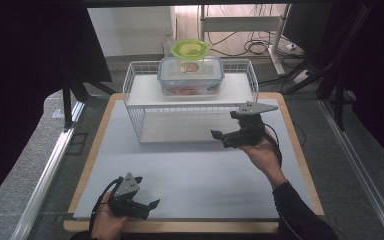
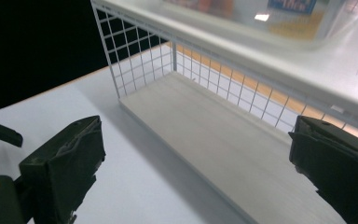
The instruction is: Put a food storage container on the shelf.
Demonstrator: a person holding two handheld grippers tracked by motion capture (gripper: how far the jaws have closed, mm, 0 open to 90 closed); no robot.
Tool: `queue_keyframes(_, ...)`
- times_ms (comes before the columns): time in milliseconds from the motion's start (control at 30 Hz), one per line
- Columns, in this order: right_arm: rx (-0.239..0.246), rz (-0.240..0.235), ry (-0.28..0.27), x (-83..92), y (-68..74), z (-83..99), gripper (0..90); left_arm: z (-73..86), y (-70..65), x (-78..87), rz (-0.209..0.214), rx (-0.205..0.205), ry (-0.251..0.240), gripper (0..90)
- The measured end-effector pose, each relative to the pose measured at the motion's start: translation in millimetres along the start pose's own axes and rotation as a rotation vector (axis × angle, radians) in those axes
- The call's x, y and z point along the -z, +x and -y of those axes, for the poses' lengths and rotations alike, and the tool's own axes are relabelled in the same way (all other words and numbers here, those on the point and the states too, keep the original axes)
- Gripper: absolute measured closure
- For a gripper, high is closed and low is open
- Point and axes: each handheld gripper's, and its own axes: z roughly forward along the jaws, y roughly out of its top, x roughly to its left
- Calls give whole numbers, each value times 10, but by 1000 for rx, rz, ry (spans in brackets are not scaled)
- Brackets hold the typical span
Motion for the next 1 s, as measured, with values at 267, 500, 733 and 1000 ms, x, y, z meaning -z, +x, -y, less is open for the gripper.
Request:
queue_keyframes(267,6,-14,31,-28,37,176,14,5,-8,-3,8,-1,4,36)
queue_keyframes(500,13,-32,21,81,134,327,15,1,-13,-8,16,-7,10,38)
queue_keyframes(733,12,5,35,175,226,436,0,1,-20,-14,20,-6,17,35)
queue_keyframes(1000,15,13,54,241,249,659,0,1,-23,-19,19,-6,23,30)
